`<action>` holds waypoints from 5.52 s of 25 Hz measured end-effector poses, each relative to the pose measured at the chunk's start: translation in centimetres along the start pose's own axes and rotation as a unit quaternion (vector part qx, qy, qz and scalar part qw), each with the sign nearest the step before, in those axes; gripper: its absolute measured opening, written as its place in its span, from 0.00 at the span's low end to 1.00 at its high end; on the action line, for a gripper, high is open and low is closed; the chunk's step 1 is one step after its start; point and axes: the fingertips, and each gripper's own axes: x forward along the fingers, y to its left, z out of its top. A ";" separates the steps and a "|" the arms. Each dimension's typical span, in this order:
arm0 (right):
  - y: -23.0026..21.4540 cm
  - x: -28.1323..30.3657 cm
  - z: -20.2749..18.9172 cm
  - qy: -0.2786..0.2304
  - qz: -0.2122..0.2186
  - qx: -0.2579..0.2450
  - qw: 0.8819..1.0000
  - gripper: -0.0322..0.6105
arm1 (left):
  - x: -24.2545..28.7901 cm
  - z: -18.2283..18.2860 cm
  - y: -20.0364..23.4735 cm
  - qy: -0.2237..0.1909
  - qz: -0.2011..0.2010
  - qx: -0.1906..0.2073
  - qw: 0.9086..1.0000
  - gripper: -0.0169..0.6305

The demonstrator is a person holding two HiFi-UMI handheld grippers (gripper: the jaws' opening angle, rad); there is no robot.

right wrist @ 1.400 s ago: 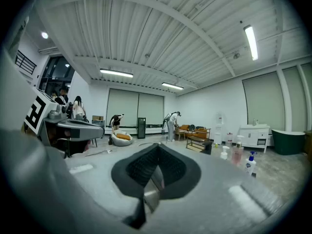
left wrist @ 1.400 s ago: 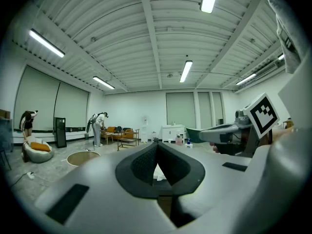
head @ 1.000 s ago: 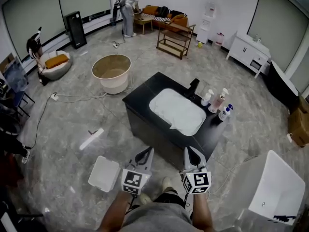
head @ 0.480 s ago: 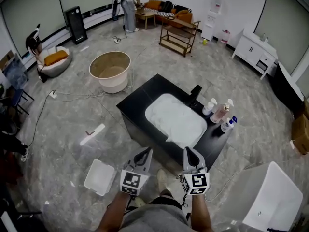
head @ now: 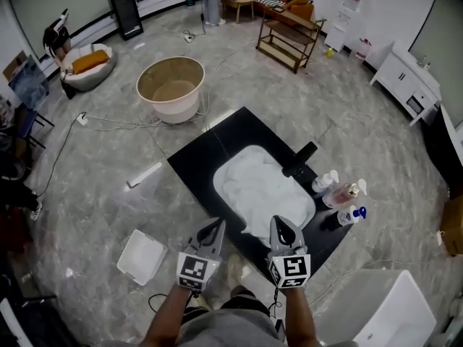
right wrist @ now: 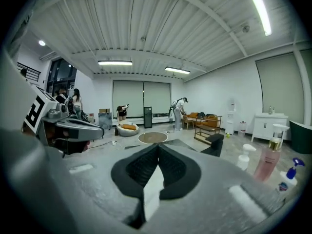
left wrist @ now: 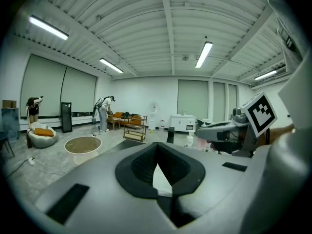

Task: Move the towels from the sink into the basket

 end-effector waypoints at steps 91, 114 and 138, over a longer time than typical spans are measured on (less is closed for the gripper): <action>5.4 5.8 14.6 -0.118 0.140 -0.054 0.982 0.11 | -8.9 7.0 9.8 -0.059 0.183 0.041 0.980 0.04; 38.0 3.8 21.7 -0.211 0.338 -0.072 0.915 0.11 | -37.7 4.1 21.7 -0.078 0.378 0.037 0.922 0.04; 67.0 2.4 10.1 -0.105 0.552 -0.095 0.822 0.11 | -59.8 -9.4 26.6 -0.041 0.560 -0.073 0.824 0.04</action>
